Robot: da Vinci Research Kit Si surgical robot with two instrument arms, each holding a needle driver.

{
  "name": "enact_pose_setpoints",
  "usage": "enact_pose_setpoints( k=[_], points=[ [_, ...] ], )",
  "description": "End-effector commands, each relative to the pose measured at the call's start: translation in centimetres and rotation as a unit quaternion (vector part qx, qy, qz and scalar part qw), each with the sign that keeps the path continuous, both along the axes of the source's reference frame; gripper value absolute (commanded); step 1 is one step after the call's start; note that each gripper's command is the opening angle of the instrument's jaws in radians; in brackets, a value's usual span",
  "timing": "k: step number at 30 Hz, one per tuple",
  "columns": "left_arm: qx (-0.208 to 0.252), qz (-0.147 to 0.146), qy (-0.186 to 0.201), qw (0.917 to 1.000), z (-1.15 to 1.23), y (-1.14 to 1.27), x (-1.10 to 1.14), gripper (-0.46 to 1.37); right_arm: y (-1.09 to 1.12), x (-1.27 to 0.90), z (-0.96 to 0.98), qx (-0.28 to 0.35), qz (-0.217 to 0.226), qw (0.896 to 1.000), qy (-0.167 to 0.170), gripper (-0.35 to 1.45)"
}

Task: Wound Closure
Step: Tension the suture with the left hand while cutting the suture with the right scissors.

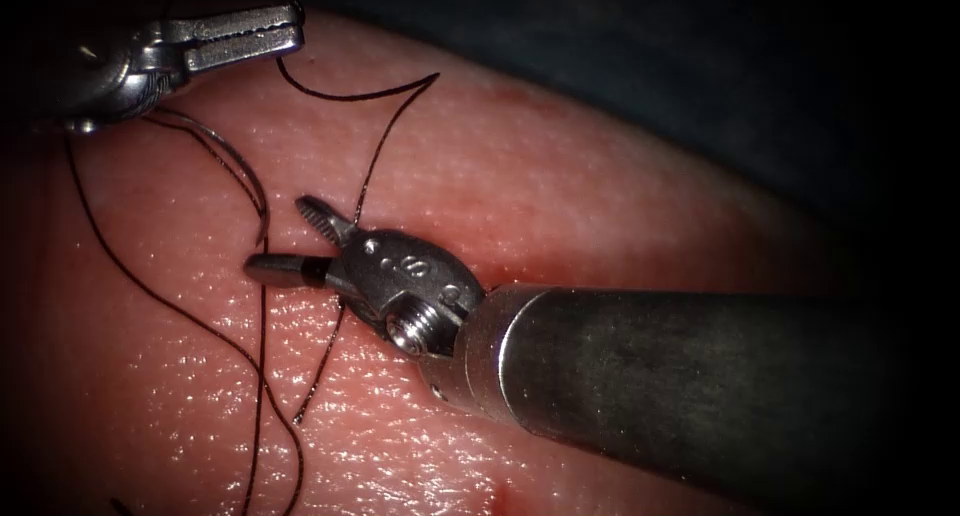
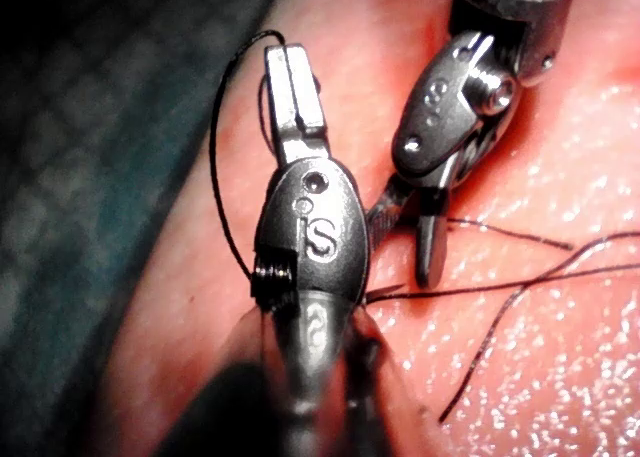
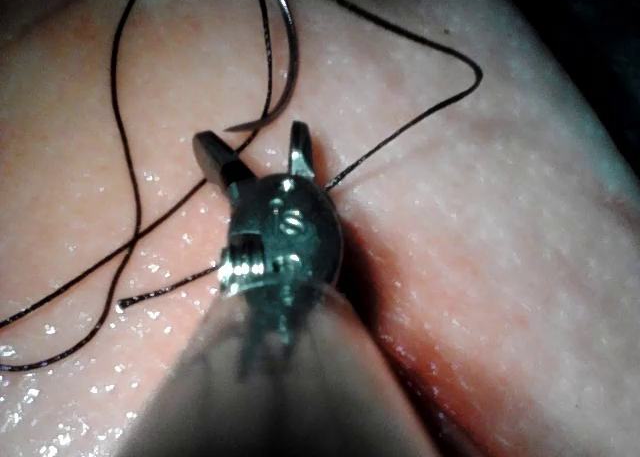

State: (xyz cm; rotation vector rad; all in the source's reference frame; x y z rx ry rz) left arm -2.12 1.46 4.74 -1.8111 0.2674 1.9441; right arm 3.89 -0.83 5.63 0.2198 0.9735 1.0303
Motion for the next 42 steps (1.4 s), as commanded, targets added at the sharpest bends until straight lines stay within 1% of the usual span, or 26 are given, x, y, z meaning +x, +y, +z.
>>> enact_pose_setpoints(
  k=[1, 7, 9, 14, 17, 29, 33, 36, 42],
  points=[
    [0.001, 0.002, -0.001, 1.0, 0.0, 0.0, 0.0, -0.35, 0.0, 0.0, 0.0, 0.0, -0.001, 1.0, 0.001, 0.84],
    [0.006, 0.002, -0.002, 1.0, -0.03, 0.03, 0.01, -0.35, -0.05, 0.01, -0.03, 0.0, -0.002, 1.0, 0.002, 0.89],
    [0.008, -0.002, -0.003, 1.0, -0.04, 0.05, 0.02, -0.35, -0.07, 0.01, -0.05, 0.001, -0.002, 1.0, 0.002, 0.93],
    [0.011, -0.008, -0.008, 0.9999, -0.12, 0.13, 0.06, -0.35, -0.13, -0.03, -0.13, 0.002, -0.005, 1.0, 0.005, 0.93],
    [0.01, -0.015, -0.009, 0.9998, -0.17, 0.18, 0.1, -0.35, -0.16, -0.07, -0.17, 0.0, -0.004, 1.0, 0.011, 0.91],
    [0.008, -0.035, -0.012, 0.9993, -0.37, 0.36, 0.28, -0.35, -0.22, -0.33, -0.24, -0.009, 0.012, 1.0, -0.002, 0.93],
    [0.009, -0.042, -0.022, 0.9988, -0.48, 0.42, 0.33, -0.35, -0.22, -0.39, -0.24, -0.009, 0.012, 1.0, -0.003, 0.94],
    [0.015, -0.046, -0.03, 0.9984, -0.6, 0.46, 0.37, -0.35, -0.22, -0.41, -0.24, -0.008, 0.011, 1.0, -0.002, 0.94],
    [0.009, -0.051, -0.033, 0.9981, -0.87, 0.55, 0.43, -0.35, -0.19, -0.42, -0.24, -0.009, 0.014, 1.0, -0.002, 0.93]
  ],
)
